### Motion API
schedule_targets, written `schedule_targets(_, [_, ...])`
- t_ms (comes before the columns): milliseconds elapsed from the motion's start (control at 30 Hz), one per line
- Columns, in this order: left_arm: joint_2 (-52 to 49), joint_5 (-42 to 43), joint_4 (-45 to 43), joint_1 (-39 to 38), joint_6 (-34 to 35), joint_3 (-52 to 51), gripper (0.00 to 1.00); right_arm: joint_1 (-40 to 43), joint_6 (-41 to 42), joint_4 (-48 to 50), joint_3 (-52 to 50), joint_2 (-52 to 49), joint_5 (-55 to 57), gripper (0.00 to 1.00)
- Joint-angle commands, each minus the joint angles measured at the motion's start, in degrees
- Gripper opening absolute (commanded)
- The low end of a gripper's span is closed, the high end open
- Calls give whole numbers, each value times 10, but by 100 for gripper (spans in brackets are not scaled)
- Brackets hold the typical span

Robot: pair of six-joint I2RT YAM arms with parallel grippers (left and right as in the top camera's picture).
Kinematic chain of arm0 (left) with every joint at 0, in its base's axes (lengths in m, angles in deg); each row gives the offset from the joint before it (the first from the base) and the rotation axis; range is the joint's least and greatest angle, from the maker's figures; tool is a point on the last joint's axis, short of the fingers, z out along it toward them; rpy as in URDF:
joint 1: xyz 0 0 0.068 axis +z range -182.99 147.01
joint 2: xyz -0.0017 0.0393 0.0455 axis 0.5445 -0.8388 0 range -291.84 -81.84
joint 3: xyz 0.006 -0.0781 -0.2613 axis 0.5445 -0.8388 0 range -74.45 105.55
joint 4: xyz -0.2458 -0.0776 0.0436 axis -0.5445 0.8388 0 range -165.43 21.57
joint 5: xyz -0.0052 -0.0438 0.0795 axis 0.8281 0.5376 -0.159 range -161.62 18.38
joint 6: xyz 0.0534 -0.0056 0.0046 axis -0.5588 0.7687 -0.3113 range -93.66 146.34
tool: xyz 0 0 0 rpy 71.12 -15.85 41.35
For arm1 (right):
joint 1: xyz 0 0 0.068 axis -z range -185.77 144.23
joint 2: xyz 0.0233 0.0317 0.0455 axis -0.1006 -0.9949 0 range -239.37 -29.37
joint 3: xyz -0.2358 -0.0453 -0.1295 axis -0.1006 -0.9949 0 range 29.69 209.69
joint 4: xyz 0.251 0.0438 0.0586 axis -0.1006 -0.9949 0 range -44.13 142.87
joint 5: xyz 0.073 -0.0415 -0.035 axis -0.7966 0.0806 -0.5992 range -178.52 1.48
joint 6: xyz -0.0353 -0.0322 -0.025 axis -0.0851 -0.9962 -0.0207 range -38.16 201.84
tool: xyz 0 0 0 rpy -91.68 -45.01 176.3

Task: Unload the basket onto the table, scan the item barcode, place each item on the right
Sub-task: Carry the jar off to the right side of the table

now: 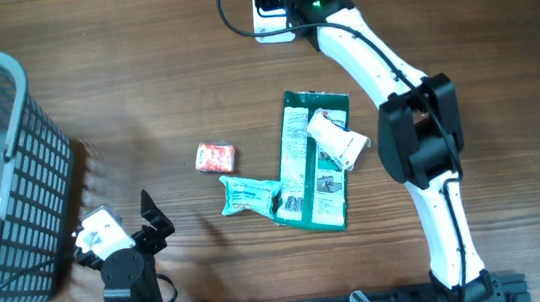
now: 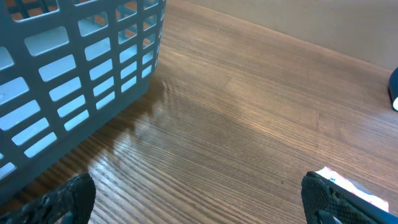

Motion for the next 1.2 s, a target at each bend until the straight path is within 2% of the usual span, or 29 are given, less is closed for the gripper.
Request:
schedule_targets(0, [0,5,-2,-2,-12,-5,100,1,-8,30,9,13,18,65])
schedule_targets(200, [0,5,-2,-2,-12,-5,100,6,-5,-27,10,59,18,68])
schedule_targets(367, [0,5,-2,-2,-12,-5,100,47,-7,-170,10,170,66,68])
schedule_targets(433, [0,5,-2,-2,-12,-5,100,95,2,-261,10,209,102,67])
schedule_targets(567, [0,5,-2,-2,-12,-5,100,224,69,-416,10,233,124,68])
schedule_targets(633, [0,5,-2,-2,-12,-5,100,359,119,-475,9,214,121,68])
schedule_targets(667, [0,5,-2,-2,-12,-5,100,423,129,-480,9,196,97,68])
schedule_targets(833, [0,5,-2,-2,-12,-5,100,563,128,-482,9,120,-42,68])
schedule_targets(1167, [0,5,-2,-2,-12,-5,100,652,126,-488,9,14,-39,70])
